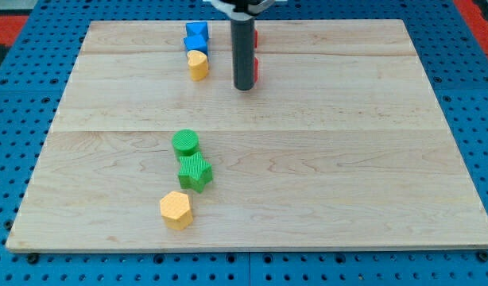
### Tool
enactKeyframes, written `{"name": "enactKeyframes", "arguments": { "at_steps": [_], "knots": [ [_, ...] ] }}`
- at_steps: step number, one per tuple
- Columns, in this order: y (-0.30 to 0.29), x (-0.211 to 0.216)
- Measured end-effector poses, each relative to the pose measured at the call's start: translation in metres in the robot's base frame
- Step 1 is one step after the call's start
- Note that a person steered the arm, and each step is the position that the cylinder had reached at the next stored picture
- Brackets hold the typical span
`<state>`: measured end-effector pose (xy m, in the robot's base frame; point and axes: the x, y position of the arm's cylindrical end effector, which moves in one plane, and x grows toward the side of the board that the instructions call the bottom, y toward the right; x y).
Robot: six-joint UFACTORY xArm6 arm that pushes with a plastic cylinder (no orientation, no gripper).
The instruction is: Move the blue triangle to the top left
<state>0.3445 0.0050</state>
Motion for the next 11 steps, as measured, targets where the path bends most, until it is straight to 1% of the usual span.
{"name": "enactKeyframes", "arguments": {
  "at_steps": [1,2,3,4,5,6,7,8,9,10,11],
  "knots": [
    [0.001,-0.032],
    [0.013,-0.051],
    [0.023,-0.061],
    [-0.02,-0.022],
    [-0.046,-0.061],
    [-0.05,-0.103],
    [-0.088,-0.127],
    [-0.117,-0.133],
    [-0.113,-0.151],
    [-0.122,-0.153],
    [-0.164,-0.149]
  ]
}}
